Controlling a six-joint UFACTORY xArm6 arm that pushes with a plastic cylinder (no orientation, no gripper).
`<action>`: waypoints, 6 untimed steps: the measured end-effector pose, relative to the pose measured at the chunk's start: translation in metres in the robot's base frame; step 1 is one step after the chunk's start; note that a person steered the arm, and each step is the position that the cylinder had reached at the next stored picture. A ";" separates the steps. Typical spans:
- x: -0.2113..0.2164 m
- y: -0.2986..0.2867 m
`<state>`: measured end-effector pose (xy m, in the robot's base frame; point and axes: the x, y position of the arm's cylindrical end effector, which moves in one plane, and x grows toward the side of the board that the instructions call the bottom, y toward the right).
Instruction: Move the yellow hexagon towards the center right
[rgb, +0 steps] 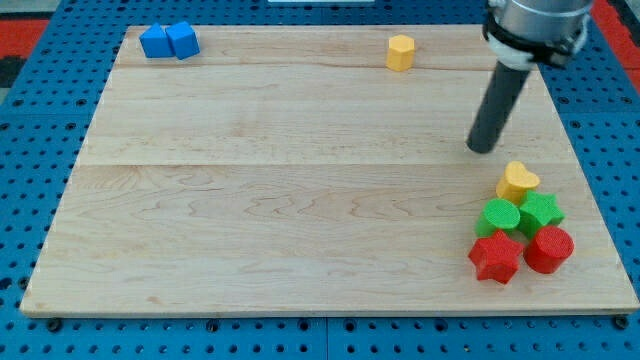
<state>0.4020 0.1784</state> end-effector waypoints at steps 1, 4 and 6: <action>-0.031 -0.075; -0.194 -0.160; -0.138 -0.058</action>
